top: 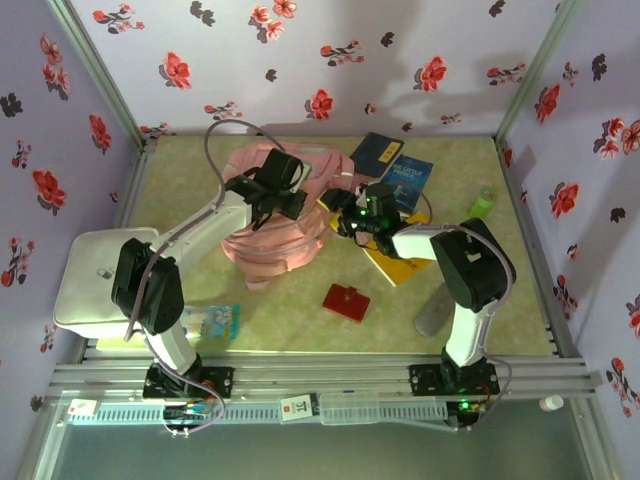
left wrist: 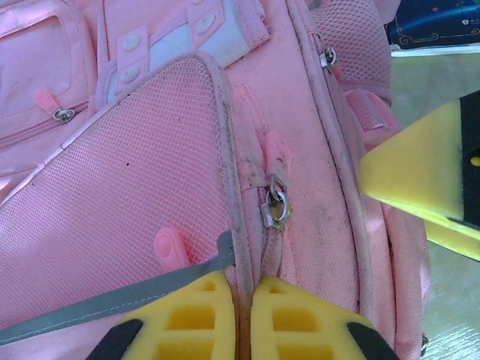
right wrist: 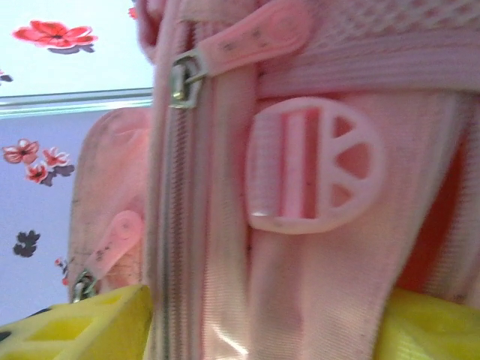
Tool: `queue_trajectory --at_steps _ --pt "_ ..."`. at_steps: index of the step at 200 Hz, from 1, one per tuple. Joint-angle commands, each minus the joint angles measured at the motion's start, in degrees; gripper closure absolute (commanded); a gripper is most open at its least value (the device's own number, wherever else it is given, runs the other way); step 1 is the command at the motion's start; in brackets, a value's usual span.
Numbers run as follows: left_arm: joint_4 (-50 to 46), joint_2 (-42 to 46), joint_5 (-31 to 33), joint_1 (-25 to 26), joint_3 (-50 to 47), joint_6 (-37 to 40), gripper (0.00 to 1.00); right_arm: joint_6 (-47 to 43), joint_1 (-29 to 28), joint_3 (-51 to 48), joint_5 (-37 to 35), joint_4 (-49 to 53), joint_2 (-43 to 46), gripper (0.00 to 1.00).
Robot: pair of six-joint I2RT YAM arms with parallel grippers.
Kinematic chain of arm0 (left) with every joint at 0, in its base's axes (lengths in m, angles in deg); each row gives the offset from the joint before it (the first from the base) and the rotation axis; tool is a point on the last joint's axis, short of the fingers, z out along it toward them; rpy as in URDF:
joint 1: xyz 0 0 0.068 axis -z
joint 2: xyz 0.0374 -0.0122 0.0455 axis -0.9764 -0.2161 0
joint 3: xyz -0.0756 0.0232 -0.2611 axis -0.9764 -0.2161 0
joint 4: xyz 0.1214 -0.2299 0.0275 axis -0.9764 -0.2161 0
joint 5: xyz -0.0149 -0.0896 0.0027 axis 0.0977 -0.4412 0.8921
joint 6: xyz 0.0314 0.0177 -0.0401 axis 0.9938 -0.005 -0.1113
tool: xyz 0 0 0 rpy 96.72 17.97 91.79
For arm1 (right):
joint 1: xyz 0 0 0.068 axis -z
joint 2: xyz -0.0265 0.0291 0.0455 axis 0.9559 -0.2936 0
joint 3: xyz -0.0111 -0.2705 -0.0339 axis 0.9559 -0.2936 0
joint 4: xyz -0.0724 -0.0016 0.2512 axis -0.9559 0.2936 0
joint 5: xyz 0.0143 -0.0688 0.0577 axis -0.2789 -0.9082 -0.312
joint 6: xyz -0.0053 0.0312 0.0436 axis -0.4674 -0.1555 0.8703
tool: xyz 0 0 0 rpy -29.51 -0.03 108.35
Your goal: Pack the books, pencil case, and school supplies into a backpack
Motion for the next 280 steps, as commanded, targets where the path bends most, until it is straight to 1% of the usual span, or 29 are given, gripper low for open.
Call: queue_trajectory --at_steps 1,33,46,62,92,100,109,122,126,139,170,188,219,234,261,280 --pt "3.66 0.10 -3.08 -0.37 1.78 0.14 0.92 2.23 -0.60 2.03 1.82 -5.36 -1.13 0.30" --pt "2.75 0.14 -6.05 -0.44 0.68 -0.14 0.82 2.30 -0.69 3.39 1.55 -4.99 -1.82 0.30" --pt "2.72 0.55 -6.78 -0.46 -0.06 -0.41 0.78 2.34 -0.78 4.55 1.71 -3.11 -2.41 0.33" --pt "2.07 1.28 -6.94 -0.59 -0.63 -1.17 0.69 1.89 -0.95 5.95 1.83 -0.28 -3.15 0.36" --pt "0.79 3.97 -6.81 -1.60 -1.99 -5.57 0.53 0.58 -1.50 7.66 1.75 3.87 -4.27 0.45" --pt "0.21 4.73 -6.79 -1.94 -2.35 -7.19 0.49 0.55 -1.65 7.94 1.74 4.28 -4.63 0.46" --pt "-0.63 5.44 -6.70 -2.21 -2.81 -9.11 0.46 0.40 -1.74 8.28 1.88 4.48 -5.07 0.45" --pt "-1.59 6.50 -6.61 -2.29 -3.66 -12.43 0.42 0.19 -1.99 8.79 2.01 4.56 -5.84 0.44" --pt "-1.87 6.71 -6.56 -2.30 -4.02 -13.53 0.42 0.14 -2.01 8.93 2.05 4.57 -6.08 0.46" --pt "-2.53 7.56 -6.58 -2.30 -5.24 -17.06 0.42 0.06 -2.27 9.67 2.42 4.66 -6.80 0.59" --pt "-2.52 10.52 -6.81 -1.88 -9.11 -23.14 0.44 -1.70 -2.93 11.46 1.60 7.51 -7.49 0.70" --pt "-1.19 12.23 -7.22 -0.26 -11.68 -27.62 0.46 -2.82 -3.39 12.86 0.43 9.16 -7.82 0.76" --pt "3.38 13.21 -7.31 3.81 -16.82 -37.55 0.52 -3.78 -4.27 15.54 -1.93 9.93 -8.31 0.81" --pt "6.75 12.79 -7.29 5.51 -18.82 -41.09 0.55 -3.58 -4.55 16.45 -2.86 9.11 -8.20 0.83" --pt "11.36 9.99 -7.02 7.35 -19.74 -43.70 0.58 -3.31 -4.91 17.79 -3.38 8.46 -7.91 0.84" --pt "12.08 7.79 -4.11 7.29 -19.54 -45.72 0.64 -2.10 -4.91 18.32 -3.27 6.70 -7.62 0.85"
